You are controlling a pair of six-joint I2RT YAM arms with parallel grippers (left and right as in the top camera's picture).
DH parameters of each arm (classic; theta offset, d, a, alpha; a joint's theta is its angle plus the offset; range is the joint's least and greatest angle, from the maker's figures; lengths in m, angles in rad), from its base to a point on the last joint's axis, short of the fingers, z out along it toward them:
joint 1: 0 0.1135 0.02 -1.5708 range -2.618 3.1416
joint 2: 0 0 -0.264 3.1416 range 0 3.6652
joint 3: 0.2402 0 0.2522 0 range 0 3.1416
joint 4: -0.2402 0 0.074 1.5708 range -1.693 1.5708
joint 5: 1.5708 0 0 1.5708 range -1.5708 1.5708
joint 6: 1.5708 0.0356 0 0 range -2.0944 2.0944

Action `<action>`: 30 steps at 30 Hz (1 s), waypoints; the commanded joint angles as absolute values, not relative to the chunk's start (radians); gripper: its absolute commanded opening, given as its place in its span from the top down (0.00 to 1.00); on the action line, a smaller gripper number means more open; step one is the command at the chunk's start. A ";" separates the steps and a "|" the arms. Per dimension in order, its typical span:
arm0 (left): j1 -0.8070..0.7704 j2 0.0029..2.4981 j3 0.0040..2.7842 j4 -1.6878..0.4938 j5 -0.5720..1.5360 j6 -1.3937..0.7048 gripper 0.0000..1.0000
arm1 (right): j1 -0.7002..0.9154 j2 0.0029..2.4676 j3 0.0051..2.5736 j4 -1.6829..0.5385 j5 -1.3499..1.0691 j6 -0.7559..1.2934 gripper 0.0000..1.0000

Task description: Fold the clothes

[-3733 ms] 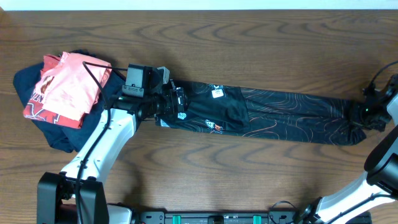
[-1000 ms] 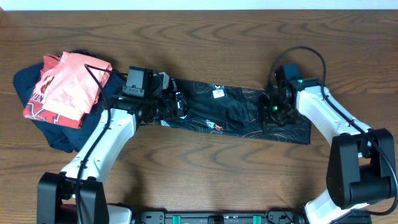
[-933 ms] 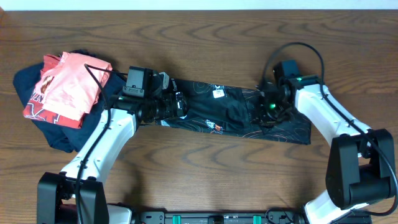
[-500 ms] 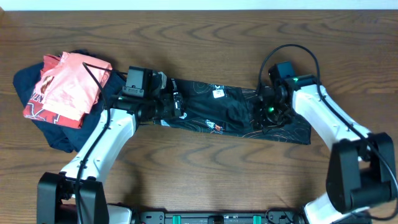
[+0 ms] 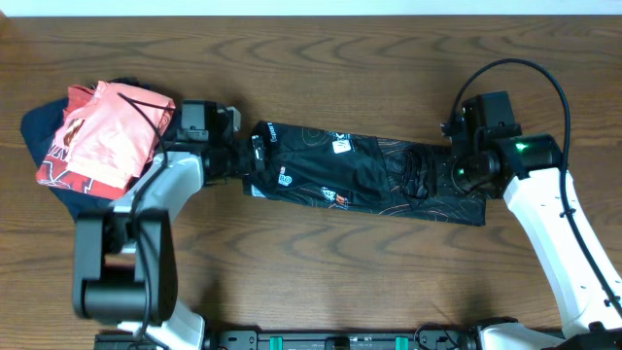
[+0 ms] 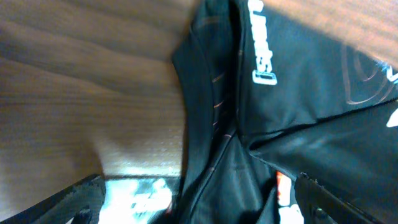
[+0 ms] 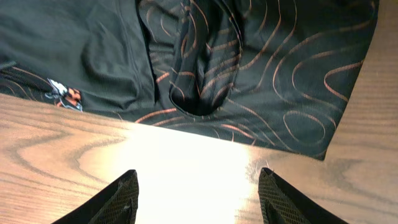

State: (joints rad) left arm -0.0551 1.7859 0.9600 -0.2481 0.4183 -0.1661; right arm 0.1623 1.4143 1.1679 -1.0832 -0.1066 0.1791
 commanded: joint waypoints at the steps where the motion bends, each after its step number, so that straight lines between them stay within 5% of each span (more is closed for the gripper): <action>1: -0.058 1.834 0.958 -0.233 0.529 -0.138 0.02 | 0.154 1.406 1.180 -1.096 -0.091 0.194 0.41; 11: -0.150 1.910 0.958 -0.215 0.602 -0.142 0.04 | 0.154 1.406 1.180 -1.101 -0.079 0.194 0.41; 15: -0.187 1.917 0.958 -0.210 0.571 -0.142 0.29 | 0.154 1.406 1.180 -1.115 -0.076 0.194 0.42; 18: -0.189 1.917 0.958 -0.199 0.560 -0.142 0.68 | 0.154 1.406 1.180 -1.121 -0.064 0.194 0.42; 21: -0.176 1.915 0.960 -0.196 0.557 -0.142 0.93 | 0.152 1.406 1.180 -1.126 -0.052 0.195 0.43; 30: -0.031 1.782 0.991 -0.316 0.509 -0.143 0.94 | 0.054 1.406 1.180 -1.165 0.075 0.239 0.45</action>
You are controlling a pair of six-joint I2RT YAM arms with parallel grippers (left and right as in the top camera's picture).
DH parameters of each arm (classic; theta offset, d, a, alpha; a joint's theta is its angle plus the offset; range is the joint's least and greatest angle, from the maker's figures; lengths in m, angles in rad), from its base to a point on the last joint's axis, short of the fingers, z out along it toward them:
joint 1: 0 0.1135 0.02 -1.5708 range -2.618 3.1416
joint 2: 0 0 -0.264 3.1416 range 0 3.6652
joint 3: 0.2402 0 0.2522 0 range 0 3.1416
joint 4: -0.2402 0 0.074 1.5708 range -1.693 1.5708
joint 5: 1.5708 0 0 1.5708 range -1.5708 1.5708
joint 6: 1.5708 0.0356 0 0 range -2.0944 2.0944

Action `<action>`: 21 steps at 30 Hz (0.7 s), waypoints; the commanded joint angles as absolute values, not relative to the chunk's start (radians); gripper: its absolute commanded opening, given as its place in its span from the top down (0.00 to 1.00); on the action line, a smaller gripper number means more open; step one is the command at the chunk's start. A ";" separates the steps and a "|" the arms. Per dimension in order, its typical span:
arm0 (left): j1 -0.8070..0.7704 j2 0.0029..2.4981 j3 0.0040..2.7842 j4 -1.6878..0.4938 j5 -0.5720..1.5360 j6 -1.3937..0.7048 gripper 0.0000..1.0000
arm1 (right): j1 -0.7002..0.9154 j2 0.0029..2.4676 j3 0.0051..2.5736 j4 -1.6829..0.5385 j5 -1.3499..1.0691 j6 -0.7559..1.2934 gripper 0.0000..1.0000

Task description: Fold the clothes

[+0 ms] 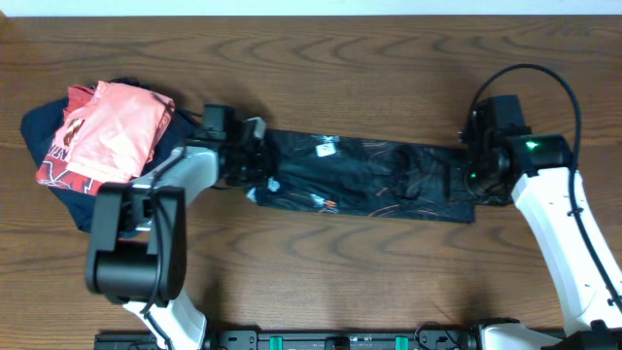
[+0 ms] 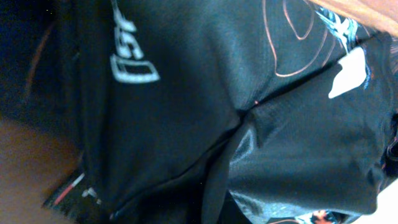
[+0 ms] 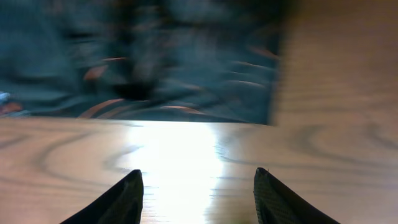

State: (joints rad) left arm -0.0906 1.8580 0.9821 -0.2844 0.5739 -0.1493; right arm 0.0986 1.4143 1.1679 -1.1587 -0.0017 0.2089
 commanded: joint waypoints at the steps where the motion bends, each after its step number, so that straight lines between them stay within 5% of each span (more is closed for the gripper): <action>1: -0.011 1.758 0.998 -0.341 0.490 -0.143 0.94 | 0.034 1.406 1.180 -1.168 0.083 0.239 0.44; 10: -0.026 1.491 1.042 -0.479 0.490 -0.175 0.94 | -0.121 1.406 1.180 -1.168 0.078 0.169 0.42; 21: -0.521 1.481 1.043 -0.299 0.414 -0.363 0.94 | -0.133 1.406 1.180 -1.176 0.059 0.159 0.42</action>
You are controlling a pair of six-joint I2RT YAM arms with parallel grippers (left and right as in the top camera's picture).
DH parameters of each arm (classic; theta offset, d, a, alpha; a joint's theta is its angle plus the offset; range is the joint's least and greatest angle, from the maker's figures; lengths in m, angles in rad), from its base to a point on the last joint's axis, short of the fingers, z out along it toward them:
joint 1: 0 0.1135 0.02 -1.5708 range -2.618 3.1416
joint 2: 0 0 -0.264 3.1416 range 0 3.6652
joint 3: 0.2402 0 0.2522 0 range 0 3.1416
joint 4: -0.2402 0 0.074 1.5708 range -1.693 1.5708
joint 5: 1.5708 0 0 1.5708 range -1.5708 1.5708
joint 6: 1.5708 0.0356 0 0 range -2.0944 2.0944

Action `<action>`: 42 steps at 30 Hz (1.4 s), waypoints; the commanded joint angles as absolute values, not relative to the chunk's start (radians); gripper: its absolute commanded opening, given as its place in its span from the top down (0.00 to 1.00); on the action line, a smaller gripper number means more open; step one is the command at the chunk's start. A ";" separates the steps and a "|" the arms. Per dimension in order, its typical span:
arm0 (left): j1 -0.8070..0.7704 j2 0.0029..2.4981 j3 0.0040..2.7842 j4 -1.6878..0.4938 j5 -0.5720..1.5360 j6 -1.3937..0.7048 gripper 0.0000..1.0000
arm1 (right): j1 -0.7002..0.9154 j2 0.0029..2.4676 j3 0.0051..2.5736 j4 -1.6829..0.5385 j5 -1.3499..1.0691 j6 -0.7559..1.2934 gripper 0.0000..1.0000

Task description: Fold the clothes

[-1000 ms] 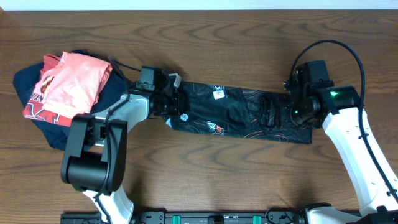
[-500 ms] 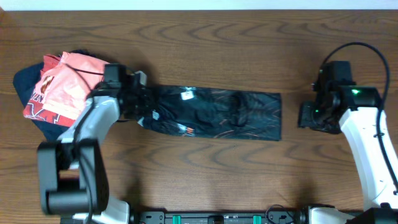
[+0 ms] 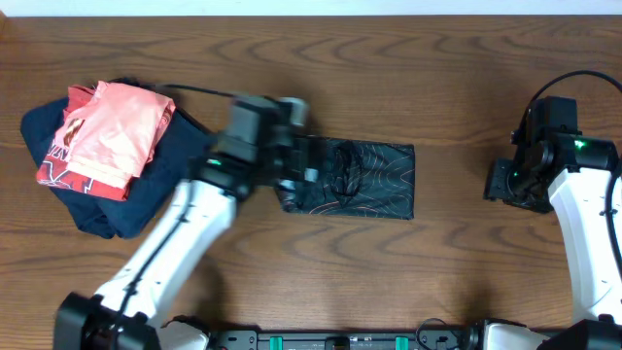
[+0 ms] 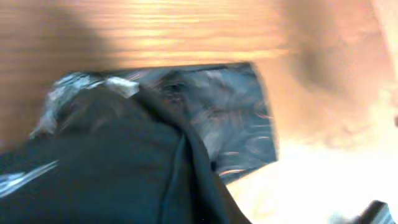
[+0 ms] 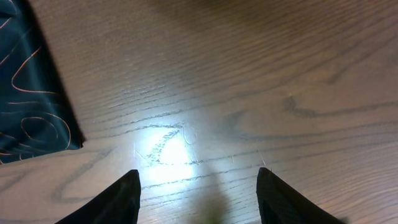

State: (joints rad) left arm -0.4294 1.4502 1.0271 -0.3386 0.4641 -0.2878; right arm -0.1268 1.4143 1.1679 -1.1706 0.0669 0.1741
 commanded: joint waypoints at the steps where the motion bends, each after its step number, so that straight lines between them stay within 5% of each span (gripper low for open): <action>1: -0.560 1.498 1.043 -0.265 0.400 -0.379 0.94 | -0.133 1.406 1.180 -1.179 0.058 0.159 0.43; 8: -0.710 1.636 1.046 -0.046 0.372 -0.419 0.93 | -0.133 1.406 1.180 -1.213 0.047 0.159 0.43; 22: -0.763 1.724 1.048 0.157 0.380 -0.466 0.92 | -0.131 1.406 1.180 -1.223 0.026 0.155 0.43; 23: -0.773 1.732 1.048 0.187 0.380 -0.466 0.89 | -0.131 1.406 1.180 -1.223 0.017 0.155 0.43; 26: -0.797 1.760 1.048 0.260 0.381 -0.466 0.39 | -0.131 1.406 1.180 -1.222 -0.012 0.155 0.42; 29: -0.792 1.761 1.048 0.260 0.428 -0.466 0.21 | -0.130 1.406 1.180 -1.216 -0.039 0.155 0.41; 33: -0.719 1.715 1.049 0.220 0.561 -0.446 0.17 | -0.128 1.406 1.180 -1.182 -0.135 0.133 0.40; 42: -0.356 1.588 1.048 -0.194 0.508 -0.368 0.17 | 0.027 1.422 1.180 -1.014 -0.404 0.021 0.38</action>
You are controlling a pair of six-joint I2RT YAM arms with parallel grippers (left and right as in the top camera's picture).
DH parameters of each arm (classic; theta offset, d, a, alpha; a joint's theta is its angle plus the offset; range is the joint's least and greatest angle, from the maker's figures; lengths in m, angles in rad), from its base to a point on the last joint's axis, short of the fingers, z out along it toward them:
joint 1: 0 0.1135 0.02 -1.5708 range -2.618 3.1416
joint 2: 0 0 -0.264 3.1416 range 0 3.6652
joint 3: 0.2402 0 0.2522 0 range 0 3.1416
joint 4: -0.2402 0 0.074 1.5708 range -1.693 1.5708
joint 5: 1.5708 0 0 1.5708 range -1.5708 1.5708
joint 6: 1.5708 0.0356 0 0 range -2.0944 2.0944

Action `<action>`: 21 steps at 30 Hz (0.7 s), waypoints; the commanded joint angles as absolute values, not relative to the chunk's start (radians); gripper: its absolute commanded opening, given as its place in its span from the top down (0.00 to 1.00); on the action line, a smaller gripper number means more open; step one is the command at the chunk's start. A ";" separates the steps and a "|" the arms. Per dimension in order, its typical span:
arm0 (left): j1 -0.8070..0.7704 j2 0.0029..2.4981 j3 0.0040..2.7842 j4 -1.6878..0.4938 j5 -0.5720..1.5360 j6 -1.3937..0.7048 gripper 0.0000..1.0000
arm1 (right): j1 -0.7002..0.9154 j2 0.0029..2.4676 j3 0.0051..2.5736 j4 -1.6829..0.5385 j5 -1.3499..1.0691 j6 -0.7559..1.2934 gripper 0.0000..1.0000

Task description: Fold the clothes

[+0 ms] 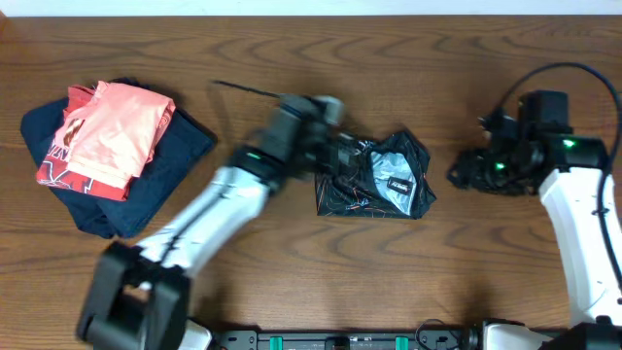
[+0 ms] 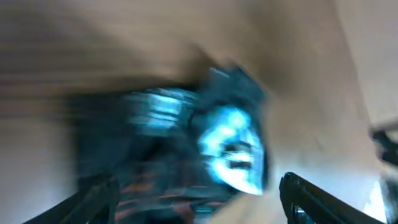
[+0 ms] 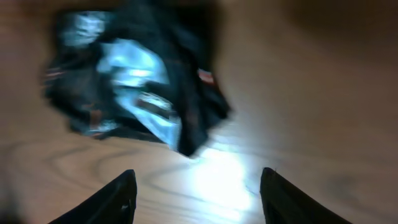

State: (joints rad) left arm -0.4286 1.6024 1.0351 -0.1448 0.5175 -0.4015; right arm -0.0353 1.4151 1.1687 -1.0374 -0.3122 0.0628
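Observation:
A black garment with orange swirl print (image 1: 381,183) lies bunched in a rough square at the table's middle, a white label facing up. It shows blurred in the left wrist view (image 2: 217,140) and the right wrist view (image 3: 134,74). My left gripper (image 1: 342,154) is at the garment's upper left edge, and its jaws (image 2: 199,190) stand wide open over the cloth. My right gripper (image 1: 459,175) is just right of the garment, apart from it, open (image 3: 199,183) over bare wood.
At the far left lies a pile of clothes: an orange-red shirt (image 1: 102,131) on top of a navy garment (image 1: 146,185). The wooden table (image 1: 311,272) runs across the whole view. Black cables loop behind the right arm (image 1: 544,78).
The garment was a flat folded rectangle with my left gripper shut on it. Now it is bunched and lies further right, and the left gripper is open. My right gripper has moved left, nearer the garment.
The garment first lay stretched long between both grippers, one at each end, and stayed so a second later. Then it was folded in half with the left gripper over it and the right gripper off to the right. Now it lies crumpled and let go.

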 commanded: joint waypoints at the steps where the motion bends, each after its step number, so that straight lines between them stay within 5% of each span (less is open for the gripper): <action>1: -0.323 1.594 1.048 -0.229 0.508 -0.368 0.17 | 0.060 1.433 1.180 -0.990 -0.405 0.021 0.38; 17: -0.255 1.711 1.044 -0.358 0.508 -0.362 0.17 | 0.327 1.816 1.180 -0.610 -0.406 0.221 0.50; 21: -0.255 1.711 1.044 -0.358 0.508 -0.360 0.17 | 0.347 1.877 1.180 -0.587 -0.420 0.224 0.67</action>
State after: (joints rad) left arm -0.2535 1.7061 1.0370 -0.3561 0.5064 -0.3843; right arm 0.3191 1.8408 1.1698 -0.5961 -0.3817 0.1986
